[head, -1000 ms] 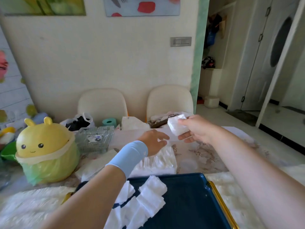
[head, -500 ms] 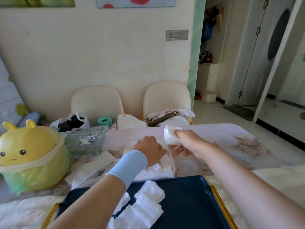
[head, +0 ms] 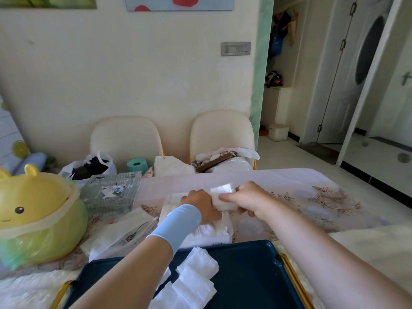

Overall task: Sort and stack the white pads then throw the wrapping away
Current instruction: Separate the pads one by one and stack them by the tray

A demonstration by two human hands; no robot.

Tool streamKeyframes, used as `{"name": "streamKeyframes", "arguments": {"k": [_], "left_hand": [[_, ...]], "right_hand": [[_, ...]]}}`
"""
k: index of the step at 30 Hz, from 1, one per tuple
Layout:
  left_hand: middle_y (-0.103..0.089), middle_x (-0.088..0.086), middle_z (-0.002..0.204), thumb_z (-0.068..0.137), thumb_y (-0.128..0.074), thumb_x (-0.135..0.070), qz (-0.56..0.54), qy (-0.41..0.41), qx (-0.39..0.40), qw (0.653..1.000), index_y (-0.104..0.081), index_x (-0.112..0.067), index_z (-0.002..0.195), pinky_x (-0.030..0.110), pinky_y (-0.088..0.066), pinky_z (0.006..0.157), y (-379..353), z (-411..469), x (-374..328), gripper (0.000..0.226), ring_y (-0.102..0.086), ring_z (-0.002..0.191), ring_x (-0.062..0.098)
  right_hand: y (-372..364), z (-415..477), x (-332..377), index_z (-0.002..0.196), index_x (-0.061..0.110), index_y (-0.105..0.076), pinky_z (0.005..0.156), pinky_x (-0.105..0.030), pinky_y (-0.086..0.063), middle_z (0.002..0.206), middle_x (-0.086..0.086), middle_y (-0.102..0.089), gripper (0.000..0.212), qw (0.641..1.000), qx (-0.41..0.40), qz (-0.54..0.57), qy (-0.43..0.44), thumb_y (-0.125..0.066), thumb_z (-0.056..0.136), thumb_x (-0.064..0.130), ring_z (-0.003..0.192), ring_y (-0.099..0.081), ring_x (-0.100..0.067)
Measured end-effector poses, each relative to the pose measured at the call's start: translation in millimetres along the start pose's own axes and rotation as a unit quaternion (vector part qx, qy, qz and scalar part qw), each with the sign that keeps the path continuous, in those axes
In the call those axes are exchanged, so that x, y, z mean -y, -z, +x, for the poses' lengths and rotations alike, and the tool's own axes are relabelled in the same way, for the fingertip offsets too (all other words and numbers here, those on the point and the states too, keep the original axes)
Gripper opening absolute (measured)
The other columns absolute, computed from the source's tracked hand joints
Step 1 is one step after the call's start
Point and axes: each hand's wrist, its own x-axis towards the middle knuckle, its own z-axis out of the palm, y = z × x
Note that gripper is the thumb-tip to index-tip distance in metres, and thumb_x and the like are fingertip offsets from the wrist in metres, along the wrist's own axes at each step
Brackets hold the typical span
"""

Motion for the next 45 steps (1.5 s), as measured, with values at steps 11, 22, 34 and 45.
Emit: {"name": "streamKeyframes", "arguments": {"k": [11, 22, 34, 45], "left_hand": [[-0.055, 0.003, 0.122, 0.079, -0.059, -0.049, 0.068, 0.045, 0.003, 0.997, -0.064, -0.025, 0.122, 0.034, -0.048, 0.093, -0.4, 6.6, 16.4, 0.050, -0.044, 0.120, 0.026], [-0.052, -0.001, 0.119, 0.076, -0.062, -0.065, -0.003, 0.003, 0.000, 1.000, -0.071, -0.043, 0.107, 0.034, -0.038, 0.102, -8.3, -0.9, 27.1, 0.039, -0.037, 0.123, 0.022], [-0.047, 0.001, 0.133, 0.085, -0.046, -0.065, 0.009, -0.029, 0.009, 0.999, -0.059, -0.045, 0.127, 0.039, -0.030, 0.103, -9.6, -11.5, 31.2, 0.048, -0.037, 0.128, 0.027], [-0.009, -0.006, 0.165, 0.098, -0.036, -0.058, 0.041, -0.102, 0.025, 0.994, -0.022, -0.029, 0.156, 0.043, -0.005, 0.122, -5.3, -38.3, 50.8, 0.066, -0.005, 0.152, 0.019]], "right_hand": [[-19.5, 7.3, 11.7, 0.077, 0.014, -0.054, 0.051, -0.021, -0.037, 0.068, -0.001, -0.057, 0.028, 0.982, -0.035, -0.183, -0.001, -0.077, 0.067, 0.025, 0.055, -0.054, -0.018], [-40.4, 5.2, 51.7, 0.091, 0.016, -0.059, 0.067, -0.028, -0.046, 0.085, -0.001, -0.056, 0.028, 0.898, 0.000, -0.440, -0.008, -0.079, 0.075, 0.025, 0.076, -0.057, -0.024], [-51.2, 11.7, 45.7, 0.095, 0.019, -0.061, 0.070, -0.027, -0.046, 0.094, 0.001, -0.066, 0.018, 0.909, -0.090, -0.407, 0.013, -0.070, 0.083, 0.027, 0.091, -0.065, -0.022], [-8.9, -4.4, 11.5, 0.078, 0.010, -0.052, 0.061, -0.032, -0.036, 0.072, -0.005, -0.047, 0.033, 0.985, 0.007, -0.135, 0.104, -0.038, 0.104, 0.026, 0.063, -0.045, -0.021]]}}
